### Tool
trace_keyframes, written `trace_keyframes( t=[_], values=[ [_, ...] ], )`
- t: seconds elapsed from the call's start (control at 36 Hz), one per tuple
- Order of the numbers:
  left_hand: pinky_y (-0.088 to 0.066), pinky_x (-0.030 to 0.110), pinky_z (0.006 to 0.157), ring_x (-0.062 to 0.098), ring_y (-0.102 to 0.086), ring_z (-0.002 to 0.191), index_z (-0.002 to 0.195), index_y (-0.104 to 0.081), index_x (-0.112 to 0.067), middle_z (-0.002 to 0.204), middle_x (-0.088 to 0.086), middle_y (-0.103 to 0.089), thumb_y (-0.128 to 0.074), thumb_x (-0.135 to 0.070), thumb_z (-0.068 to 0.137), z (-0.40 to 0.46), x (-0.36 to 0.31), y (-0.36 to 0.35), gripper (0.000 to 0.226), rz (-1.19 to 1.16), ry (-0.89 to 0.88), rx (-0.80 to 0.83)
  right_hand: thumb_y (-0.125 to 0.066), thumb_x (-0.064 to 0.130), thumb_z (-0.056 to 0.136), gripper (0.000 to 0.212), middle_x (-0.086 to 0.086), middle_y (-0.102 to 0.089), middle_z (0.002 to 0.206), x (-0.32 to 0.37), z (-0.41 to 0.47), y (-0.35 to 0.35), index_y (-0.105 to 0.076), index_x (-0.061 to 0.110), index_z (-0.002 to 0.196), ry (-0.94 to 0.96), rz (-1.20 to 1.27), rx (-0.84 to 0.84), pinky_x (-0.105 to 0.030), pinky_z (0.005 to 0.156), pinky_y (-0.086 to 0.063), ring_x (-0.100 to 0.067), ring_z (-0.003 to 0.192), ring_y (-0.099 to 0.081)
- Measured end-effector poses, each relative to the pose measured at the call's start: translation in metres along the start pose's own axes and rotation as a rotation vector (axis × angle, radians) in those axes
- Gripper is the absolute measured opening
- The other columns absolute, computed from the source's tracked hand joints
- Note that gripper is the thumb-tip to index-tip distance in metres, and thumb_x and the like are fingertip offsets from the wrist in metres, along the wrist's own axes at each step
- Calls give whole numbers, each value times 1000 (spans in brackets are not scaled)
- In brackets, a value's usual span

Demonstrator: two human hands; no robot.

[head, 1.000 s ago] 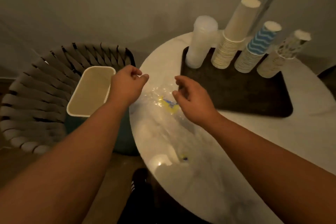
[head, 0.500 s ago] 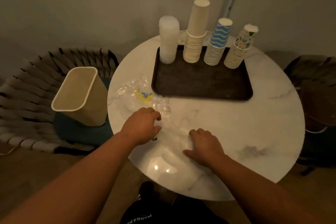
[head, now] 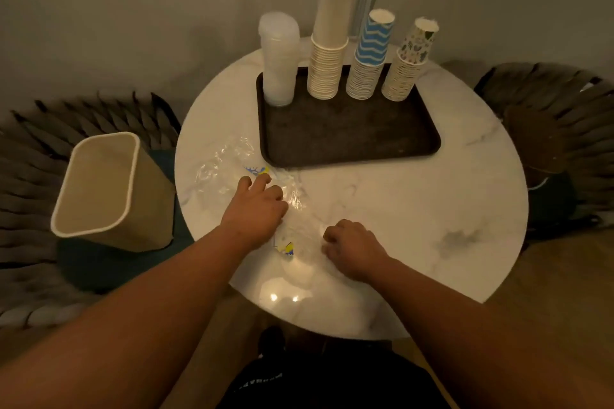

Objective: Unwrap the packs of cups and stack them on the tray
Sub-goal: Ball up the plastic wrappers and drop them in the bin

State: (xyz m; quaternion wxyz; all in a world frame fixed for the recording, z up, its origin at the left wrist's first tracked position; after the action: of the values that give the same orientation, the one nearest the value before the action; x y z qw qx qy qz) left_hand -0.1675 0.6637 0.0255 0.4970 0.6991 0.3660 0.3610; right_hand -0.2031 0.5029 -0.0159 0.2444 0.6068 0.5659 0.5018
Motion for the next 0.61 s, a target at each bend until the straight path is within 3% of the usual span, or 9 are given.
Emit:
trace_keyframes(
  t=[0.11, 0.19, 0.25, 0.36, 0.44, 0.56, 0.61],
  values=[
    [-15, 48, 112, 27, -24, 142, 122, -57, -25, 137, -5, -53, -44, -47, 98, 7, 4, 13, 35, -110, -13, -53, -44, 28, 101, 18, -1, -57, 91, -8, -1, 26, -56, 14, 98, 59, 184, -96, -32, 71, -38, -22, 85, -54],
    [-6, 50, 116, 23, -17, 146, 143, -40, -29, 149, -2, -44, -49, -77, 80, 13, 4, 24, 79, -254, 3, -28, -46, 29, 101, 20, -5, -63, 94, -27, -3, 57, -58, 13, 100, 107, 232, -127, -34, 73, -42, -21, 83, -56],
    [-4, 53, 117, 22, -17, 147, 149, -30, -31, 151, -2, -41, -53, -82, 72, 22, -3, 32, 96, -207, -3, -1, -48, 30, 100, 18, -1, -62, 92, -48, -4, 77, -58, 14, 100, 121, 255, -134, -32, 72, -42, -19, 82, -55],
    [-12, 47, 115, 20, -38, 134, 139, -46, -30, 137, -3, -54, -54, -50, 92, 49, -35, 54, 52, -39, -32, -24, -52, 29, 98, 14, 4, -61, 91, -107, -8, 115, -60, 18, 98, 109, 258, -184, -26, 70, -38, -17, 83, -56],
    [-22, 38, 107, 22, -51, 120, 135, -50, -28, 129, -2, -57, -50, -33, 96, 70, -76, 61, 40, -62, -54, -39, -56, 32, 95, 18, 1, -64, 108, -161, -16, 136, -63, 20, 106, 5, 243, -180, -31, 85, -44, -19, 100, -57],
    [-24, 40, 108, 23, -52, 119, 138, -46, -28, 131, 0, -55, -46, -28, 98, 98, -135, 62, 40, -52, -76, -48, -45, 55, 84, 60, -6, -54, 135, -201, -31, 161, -54, 19, 131, -10, 62, -396, -39, 109, -28, -26, 128, -45],
    [-26, 42, 109, 24, -51, 119, 139, -45, -27, 132, 1, -54, -46, -27, 99, 109, -156, 59, 40, -39, -62, -51, -34, 59, 85, 74, -11, -40, 150, -192, -34, 150, -40, 15, 145, 67, -53, -359, -38, 117, -14, -29, 141, -29]
  ],
)
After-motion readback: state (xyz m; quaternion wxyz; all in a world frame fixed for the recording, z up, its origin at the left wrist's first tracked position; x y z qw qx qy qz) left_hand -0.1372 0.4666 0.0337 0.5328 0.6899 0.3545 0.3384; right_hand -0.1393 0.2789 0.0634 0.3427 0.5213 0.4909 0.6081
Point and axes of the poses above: each hand's wrist, its own z-axis towards the middle knuckle, its own y-axis out of the back of the hand, x = y × z, the point moved 7 cm from there along z, towards the middle knuckle
